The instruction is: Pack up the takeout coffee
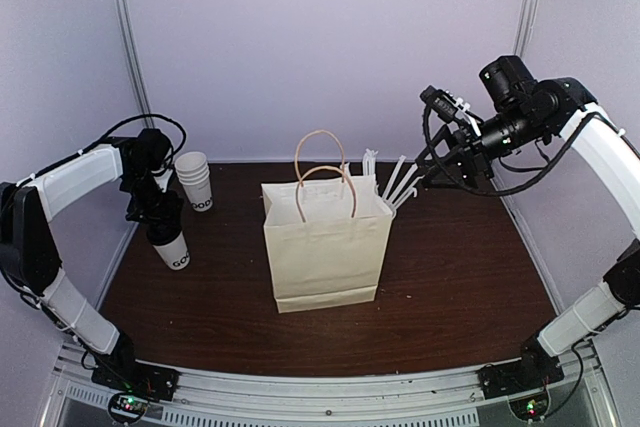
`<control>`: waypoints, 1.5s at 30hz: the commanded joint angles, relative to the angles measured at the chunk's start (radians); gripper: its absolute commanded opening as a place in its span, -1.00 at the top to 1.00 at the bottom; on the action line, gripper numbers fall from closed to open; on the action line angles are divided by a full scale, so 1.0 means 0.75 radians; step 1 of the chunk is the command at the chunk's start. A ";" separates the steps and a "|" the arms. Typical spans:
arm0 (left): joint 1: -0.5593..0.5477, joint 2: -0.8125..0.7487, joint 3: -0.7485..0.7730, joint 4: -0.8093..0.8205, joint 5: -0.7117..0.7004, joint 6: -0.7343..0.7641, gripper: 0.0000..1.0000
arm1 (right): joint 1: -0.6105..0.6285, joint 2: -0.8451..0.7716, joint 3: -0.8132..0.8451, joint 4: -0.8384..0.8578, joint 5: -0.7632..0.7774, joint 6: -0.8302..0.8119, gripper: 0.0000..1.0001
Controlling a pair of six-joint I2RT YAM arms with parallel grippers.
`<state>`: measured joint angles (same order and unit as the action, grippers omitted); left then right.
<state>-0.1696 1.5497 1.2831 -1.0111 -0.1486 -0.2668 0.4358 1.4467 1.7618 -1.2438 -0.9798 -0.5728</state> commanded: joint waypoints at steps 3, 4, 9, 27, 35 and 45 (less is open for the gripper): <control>0.017 0.019 -0.015 -0.004 0.040 -0.004 -0.65 | -0.007 -0.017 -0.003 0.011 -0.019 -0.003 -0.49; 0.017 0.014 -0.013 -0.001 0.043 -0.006 -0.66 | -0.008 -0.017 -0.004 0.011 -0.019 -0.003 -0.49; 0.017 -0.017 -0.015 0.004 0.053 -0.011 -0.67 | -0.008 -0.017 -0.012 0.013 -0.021 -0.005 -0.49; 0.017 -0.037 -0.031 0.009 0.092 -0.004 -0.72 | -0.008 -0.012 -0.007 0.014 -0.023 -0.001 -0.50; 0.016 -0.058 -0.046 0.030 0.088 -0.016 -0.70 | -0.008 -0.024 -0.015 0.016 -0.018 0.001 -0.50; 0.017 -0.115 -0.018 0.023 0.040 0.000 -0.77 | -0.008 -0.017 -0.009 0.016 -0.026 -0.001 -0.50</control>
<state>-0.1635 1.4815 1.2625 -1.0039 -0.0971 -0.2684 0.4358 1.4467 1.7584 -1.2430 -0.9806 -0.5728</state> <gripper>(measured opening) 0.875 0.752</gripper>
